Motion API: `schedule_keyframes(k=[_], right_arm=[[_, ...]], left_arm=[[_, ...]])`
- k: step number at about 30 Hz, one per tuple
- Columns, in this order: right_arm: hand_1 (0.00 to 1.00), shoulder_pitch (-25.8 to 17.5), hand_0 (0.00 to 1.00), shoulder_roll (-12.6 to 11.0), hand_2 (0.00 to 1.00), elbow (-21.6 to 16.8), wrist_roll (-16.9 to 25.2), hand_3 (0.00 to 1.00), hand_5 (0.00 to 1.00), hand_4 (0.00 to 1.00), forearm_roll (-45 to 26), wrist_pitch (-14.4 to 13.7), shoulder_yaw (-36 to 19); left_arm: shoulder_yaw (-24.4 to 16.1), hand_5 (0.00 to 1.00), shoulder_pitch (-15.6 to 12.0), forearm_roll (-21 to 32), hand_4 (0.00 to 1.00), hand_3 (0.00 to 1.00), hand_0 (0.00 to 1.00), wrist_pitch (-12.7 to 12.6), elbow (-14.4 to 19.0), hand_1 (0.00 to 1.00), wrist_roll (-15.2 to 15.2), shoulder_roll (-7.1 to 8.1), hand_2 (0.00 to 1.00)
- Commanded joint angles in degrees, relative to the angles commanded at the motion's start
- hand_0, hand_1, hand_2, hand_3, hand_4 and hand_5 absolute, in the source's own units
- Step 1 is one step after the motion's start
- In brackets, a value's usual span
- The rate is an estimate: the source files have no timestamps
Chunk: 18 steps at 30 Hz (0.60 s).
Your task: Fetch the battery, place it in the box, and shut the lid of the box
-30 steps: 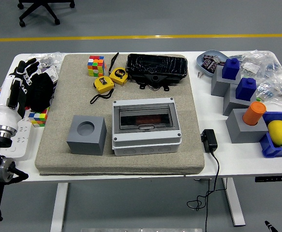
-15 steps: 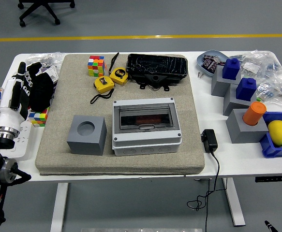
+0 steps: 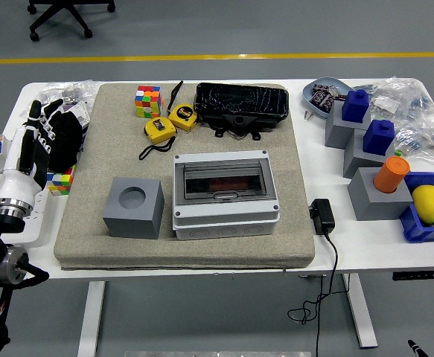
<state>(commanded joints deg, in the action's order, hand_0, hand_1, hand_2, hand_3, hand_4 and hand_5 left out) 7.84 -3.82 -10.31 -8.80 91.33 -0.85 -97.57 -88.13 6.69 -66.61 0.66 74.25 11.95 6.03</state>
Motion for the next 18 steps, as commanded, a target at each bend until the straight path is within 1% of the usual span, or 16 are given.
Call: schedule_keyframes(k=[1,2,7,8,18], right_arm=[[0.82,0.04,0.919,-0.02,0.789,0.0,0.01,0.804,0.984,0.998,0.01,0.01,-0.02],[0.819,0.08,0.92,-0.08,0.789,0.0,-0.02,0.805,0.983,0.998,0.16,0.07,-0.12],[0.819,0.0,0.92,-0.19,0.789,0.0,-0.18,0.805,0.983,0.998,0.54,0.17,-0.45],[0.82,-0.04,0.92,-0.2,0.789,0.0,-0.21,0.804,0.983,0.998,0.5,0.17,-0.39],[0.819,-0.19,0.92,-0.02,0.789,0.0,-0.2,0.798,0.982,0.998,0.57,-0.38,-0.53]], left_arm=[[0.02,0.998,0.02,0.0,0.998,0.984,0.896,0.13,0.02,0.967,-0.11,0.04,0.98],[0.06,0.998,0.04,-0.11,0.998,0.917,0.831,0.34,0.02,0.87,-0.38,0.09,0.887],[0.28,0.998,-0.15,-0.55,0.998,0.917,0.831,0.17,0.15,0.87,-0.64,0.15,0.887],[0.33,0.998,-0.18,-0.6,0.998,0.82,0.86,0.07,0.2,0.876,-0.64,0.17,0.86],[0.64,0.998,-0.13,-0.25,0.998,0.806,0.86,-0.74,0.26,0.871,-0.66,0.23,0.85]])
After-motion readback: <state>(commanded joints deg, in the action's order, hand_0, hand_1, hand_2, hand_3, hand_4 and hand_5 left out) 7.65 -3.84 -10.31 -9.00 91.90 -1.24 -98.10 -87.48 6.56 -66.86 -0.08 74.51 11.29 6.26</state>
